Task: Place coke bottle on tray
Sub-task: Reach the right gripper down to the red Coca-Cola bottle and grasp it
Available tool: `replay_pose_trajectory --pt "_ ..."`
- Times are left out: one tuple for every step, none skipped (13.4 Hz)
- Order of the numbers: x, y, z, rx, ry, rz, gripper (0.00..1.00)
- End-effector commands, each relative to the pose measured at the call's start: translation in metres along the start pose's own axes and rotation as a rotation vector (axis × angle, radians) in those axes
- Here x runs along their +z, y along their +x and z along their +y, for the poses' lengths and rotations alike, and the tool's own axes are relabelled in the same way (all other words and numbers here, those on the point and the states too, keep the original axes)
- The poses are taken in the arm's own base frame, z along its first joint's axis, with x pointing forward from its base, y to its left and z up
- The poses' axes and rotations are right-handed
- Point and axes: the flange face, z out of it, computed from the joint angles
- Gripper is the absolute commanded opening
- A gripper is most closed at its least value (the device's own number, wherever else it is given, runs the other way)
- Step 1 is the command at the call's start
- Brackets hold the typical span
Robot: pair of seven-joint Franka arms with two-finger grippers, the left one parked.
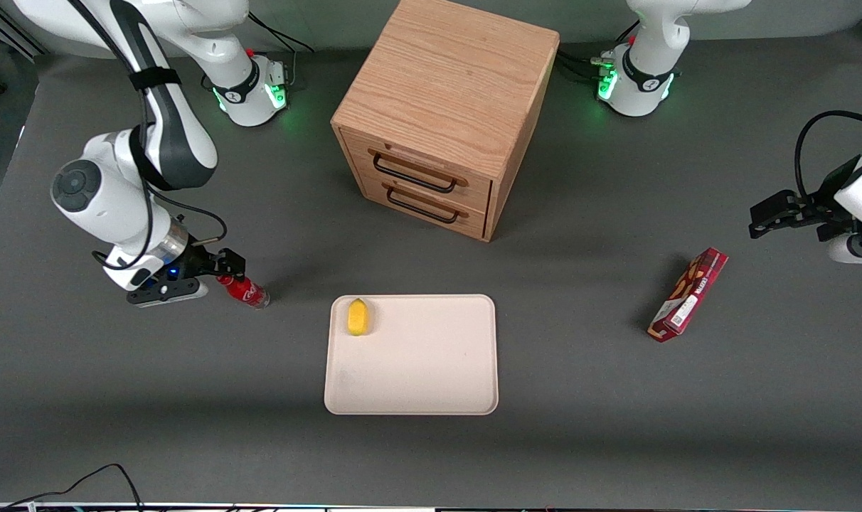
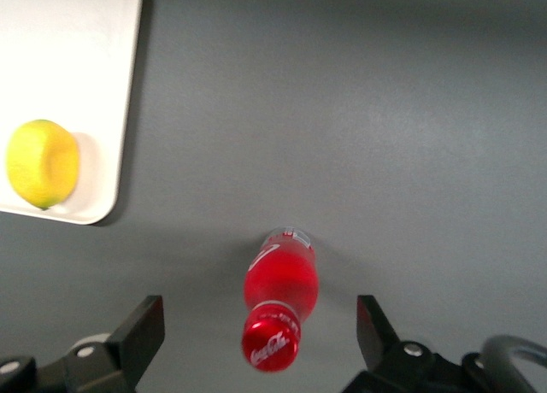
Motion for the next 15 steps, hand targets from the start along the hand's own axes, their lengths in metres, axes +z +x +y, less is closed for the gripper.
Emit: replay_pose_trajectory --pt "0.002 -0.009 0.002 -0.003 -0.002 0.02 0.98" --pt "0.005 -0.012 0.002 -0.003 -0.002 0.014 0.94" --pt "0.005 -0.013 0.002 -0.005 -0.002 0.017 0.81" --pt "0.004 -0.014 0.003 -0.003 -0.003 0.017 0.66" --pt "0.005 -0.015 0.003 -0.005 -0.003 0.014 0.47" --pt "0.006 -0.017 0.003 -0.004 -0.004 0.011 0.31" --pt "0.005 -0.017 0.003 -0.007 -0.006 0.013 0.13" --pt "0.005 -0.017 0.004 -0.008 -0.009 0.011 0.0" --pt "0.003 -0.017 0.004 -0.008 -0.009 0.01 0.0" --pt "-0.004 -0.017 0.004 -0.005 -0.01 0.019 0.0" --pt "-0.016 -0.016 0.003 -0.002 -0.009 0.014 0.0" --pt "-0.039 -0.012 0.004 0.0 -0.01 -0.006 0.0" --pt "-0.069 -0.007 0.004 0.0 -0.009 -0.045 0.0" --pt "-0.105 0.003 0.004 0.01 -0.007 -0.077 0.0" --pt "-0.144 0.014 0.002 0.013 -0.004 -0.096 0.0"
